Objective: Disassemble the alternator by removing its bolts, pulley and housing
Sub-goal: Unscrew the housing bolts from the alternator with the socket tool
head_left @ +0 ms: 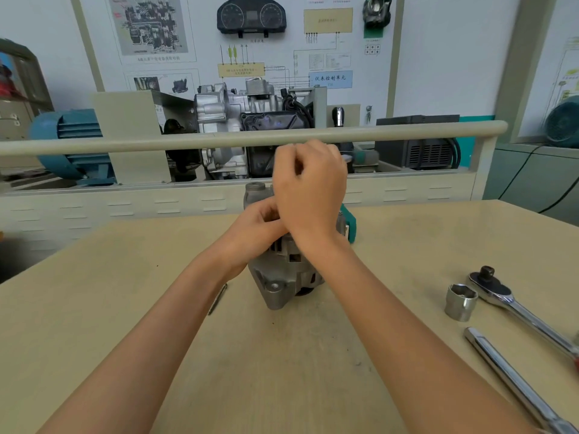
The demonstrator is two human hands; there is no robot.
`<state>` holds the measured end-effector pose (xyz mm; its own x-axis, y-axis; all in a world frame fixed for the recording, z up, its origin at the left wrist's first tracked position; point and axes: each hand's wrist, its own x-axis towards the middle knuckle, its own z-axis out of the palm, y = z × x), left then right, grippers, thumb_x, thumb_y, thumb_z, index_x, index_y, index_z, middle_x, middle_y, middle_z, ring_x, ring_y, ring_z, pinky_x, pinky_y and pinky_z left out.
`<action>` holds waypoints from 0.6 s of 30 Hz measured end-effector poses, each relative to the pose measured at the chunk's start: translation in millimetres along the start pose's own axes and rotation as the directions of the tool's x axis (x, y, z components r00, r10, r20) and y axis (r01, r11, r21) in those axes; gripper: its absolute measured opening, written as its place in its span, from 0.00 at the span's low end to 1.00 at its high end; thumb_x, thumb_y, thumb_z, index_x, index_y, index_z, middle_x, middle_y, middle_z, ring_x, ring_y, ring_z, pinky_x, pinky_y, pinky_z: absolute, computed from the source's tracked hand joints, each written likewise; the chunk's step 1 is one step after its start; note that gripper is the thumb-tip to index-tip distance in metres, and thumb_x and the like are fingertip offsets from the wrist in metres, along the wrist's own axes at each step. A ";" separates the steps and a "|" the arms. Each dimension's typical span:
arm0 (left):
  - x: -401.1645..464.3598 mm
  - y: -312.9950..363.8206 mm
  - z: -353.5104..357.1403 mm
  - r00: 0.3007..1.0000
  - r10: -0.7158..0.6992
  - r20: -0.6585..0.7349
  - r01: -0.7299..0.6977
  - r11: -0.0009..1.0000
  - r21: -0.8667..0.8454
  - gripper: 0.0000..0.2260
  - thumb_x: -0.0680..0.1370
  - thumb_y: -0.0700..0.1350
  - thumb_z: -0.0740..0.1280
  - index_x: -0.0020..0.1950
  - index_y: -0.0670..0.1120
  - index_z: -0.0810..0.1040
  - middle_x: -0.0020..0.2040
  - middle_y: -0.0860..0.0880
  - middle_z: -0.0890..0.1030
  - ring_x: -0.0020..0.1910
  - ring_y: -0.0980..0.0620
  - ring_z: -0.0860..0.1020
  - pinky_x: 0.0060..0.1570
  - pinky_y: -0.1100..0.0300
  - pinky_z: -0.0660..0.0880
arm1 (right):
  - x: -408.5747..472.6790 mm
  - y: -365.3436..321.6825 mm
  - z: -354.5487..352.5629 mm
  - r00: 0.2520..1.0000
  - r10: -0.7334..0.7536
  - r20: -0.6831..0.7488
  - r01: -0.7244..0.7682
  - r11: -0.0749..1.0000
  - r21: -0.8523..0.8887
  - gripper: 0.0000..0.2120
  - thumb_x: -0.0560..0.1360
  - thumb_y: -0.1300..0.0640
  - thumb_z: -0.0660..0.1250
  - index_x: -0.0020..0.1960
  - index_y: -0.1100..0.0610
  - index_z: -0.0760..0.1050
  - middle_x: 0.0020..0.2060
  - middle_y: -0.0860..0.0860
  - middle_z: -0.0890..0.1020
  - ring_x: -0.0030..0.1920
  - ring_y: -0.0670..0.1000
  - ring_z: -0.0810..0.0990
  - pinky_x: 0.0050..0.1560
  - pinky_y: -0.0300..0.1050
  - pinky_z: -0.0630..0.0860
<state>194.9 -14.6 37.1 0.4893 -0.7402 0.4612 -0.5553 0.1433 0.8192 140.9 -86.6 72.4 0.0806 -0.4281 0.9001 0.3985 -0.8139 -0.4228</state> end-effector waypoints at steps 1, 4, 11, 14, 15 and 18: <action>0.1 0.9 1.1 1.000 -0.006 0.007 0.006 1.000 -0.015 0.12 0.78 0.33 0.63 0.42 0.48 0.77 0.33 0.59 0.82 0.34 0.66 0.79 0.35 0.74 0.72 | 4.3 -0.5 -1.7 0.994 0.093 0.059 -0.100 0.987 0.127 0.19 0.70 0.59 0.58 0.22 0.52 0.59 0.19 0.42 0.61 0.28 0.45 0.62 0.36 0.41 0.60; 1.6 0.4 1.6 1.000 -0.021 0.004 0.021 0.999 -0.050 0.07 0.78 0.39 0.65 0.50 0.49 0.79 0.42 0.57 0.85 0.44 0.62 0.82 0.43 0.71 0.75 | 16.5 -1.1 -4.3 0.922 0.301 0.245 -0.378 0.841 0.388 0.20 0.69 0.57 0.56 0.20 0.52 0.57 0.17 0.44 0.61 0.23 0.45 0.59 0.28 0.39 0.59; -0.6 3.5 -1.3 0.998 -0.041 0.037 0.043 0.998 -0.055 0.11 0.71 0.51 0.67 0.49 0.47 0.81 0.44 0.54 0.84 0.45 0.59 0.81 0.44 0.69 0.75 | 33.8 15.8 -9.9 0.730 0.288 0.620 -0.683 0.268 0.680 0.28 0.77 0.61 0.50 0.17 0.52 0.59 0.16 0.50 0.63 0.24 0.51 0.66 0.44 0.44 0.73; 0.6 2.3 -1.1 0.999 -0.028 0.033 0.030 0.997 -0.069 0.10 0.71 0.50 0.67 0.48 0.46 0.80 0.42 0.54 0.84 0.44 0.58 0.81 0.46 0.68 0.76 | 30.1 12.0 -10.2 0.757 0.327 0.566 -0.654 0.358 0.667 0.28 0.77 0.61 0.50 0.18 0.52 0.60 0.17 0.49 0.65 0.25 0.50 0.68 0.46 0.43 0.75; 0.2 3.2 -0.1 0.999 -0.024 0.029 0.026 0.998 -0.060 0.09 0.71 0.49 0.67 0.48 0.46 0.80 0.42 0.54 0.84 0.44 0.58 0.81 0.46 0.68 0.76 | 25.7 9.6 -8.8 0.795 0.345 0.498 -0.606 0.452 0.654 0.27 0.77 0.62 0.52 0.19 0.52 0.60 0.18 0.49 0.66 0.26 0.50 0.67 0.43 0.41 0.75; -0.2 1.7 -0.1 1.000 -0.014 0.023 0.014 0.999 -0.031 0.06 0.77 0.37 0.66 0.44 0.47 0.79 0.36 0.57 0.83 0.38 0.62 0.80 0.40 0.70 0.75 | 9.2 3.0 -2.2 0.944 0.256 0.207 -0.325 0.823 0.465 0.19 0.72 0.60 0.56 0.23 0.53 0.61 0.21 0.47 0.65 0.27 0.47 0.65 0.34 0.38 0.67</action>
<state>194.0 -14.1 38.4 0.4809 -0.7573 0.4419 -0.5274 0.1528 0.8357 140.8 -93.9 79.1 0.3676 -0.5312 0.7634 0.7266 -0.3483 -0.5923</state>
